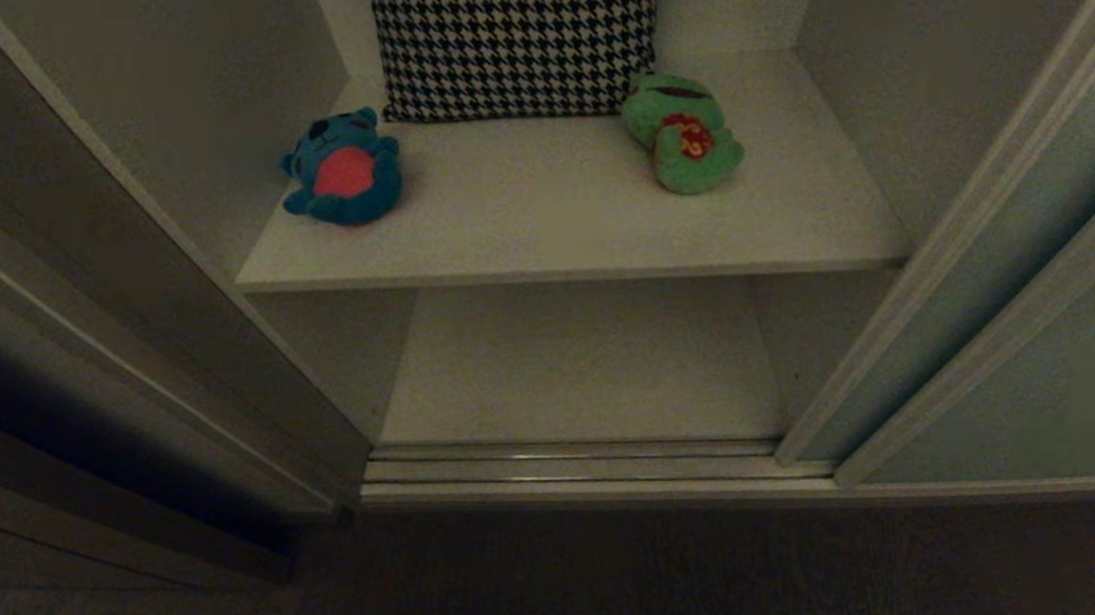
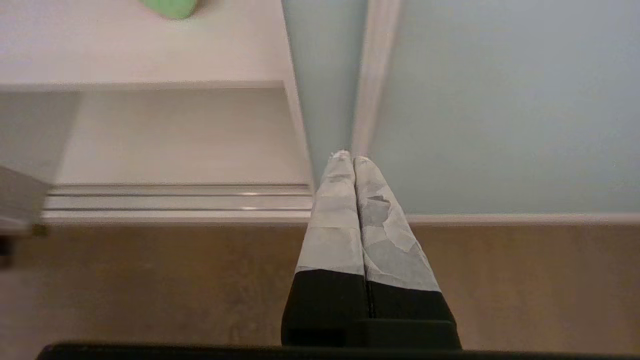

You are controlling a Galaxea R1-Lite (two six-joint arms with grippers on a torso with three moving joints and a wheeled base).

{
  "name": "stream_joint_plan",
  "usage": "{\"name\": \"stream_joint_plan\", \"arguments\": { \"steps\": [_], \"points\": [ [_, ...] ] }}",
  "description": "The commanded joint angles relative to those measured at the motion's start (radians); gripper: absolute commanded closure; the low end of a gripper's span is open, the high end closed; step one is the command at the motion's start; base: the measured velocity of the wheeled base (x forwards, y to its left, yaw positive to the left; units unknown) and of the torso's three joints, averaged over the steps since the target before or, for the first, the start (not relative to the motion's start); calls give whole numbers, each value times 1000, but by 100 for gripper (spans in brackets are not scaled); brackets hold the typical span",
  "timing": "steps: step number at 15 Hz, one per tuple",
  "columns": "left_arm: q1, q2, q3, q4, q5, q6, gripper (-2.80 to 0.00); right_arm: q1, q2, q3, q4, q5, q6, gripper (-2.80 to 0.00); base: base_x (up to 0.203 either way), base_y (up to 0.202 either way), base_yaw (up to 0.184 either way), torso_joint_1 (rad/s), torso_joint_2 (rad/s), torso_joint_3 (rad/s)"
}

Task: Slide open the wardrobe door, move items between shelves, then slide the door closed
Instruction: Close the door

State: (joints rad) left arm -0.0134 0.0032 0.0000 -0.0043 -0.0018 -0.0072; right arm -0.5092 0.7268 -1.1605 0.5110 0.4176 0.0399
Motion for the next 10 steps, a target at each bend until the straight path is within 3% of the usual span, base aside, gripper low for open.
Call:
{"name": "stream_joint_plan", "arguments": {
  "steps": [1, 3, 5, 10],
  "points": [
    [0, 1, 0, 0, 0, 0, 0, -133, 98, 32, -59, 151, 0, 0, 0, 0, 0, 0, 0, 0],
    [0, 1, 0, 0, 0, 0, 0, -214, 139, 86, -150, 220, 0, 0, 0, 0, 0, 0, 0, 0],
    [0, 1, 0, 0, 0, 0, 0, -243, 182, 111, -200, 251, -2, 0, 0, 0, 0, 0, 0, 0],
    [0, 1, 0, 0, 0, 0, 0, -209, 272, 119, -205, 295, 6, 0, 0, 0, 0, 0, 0, 0]
  ]
}}
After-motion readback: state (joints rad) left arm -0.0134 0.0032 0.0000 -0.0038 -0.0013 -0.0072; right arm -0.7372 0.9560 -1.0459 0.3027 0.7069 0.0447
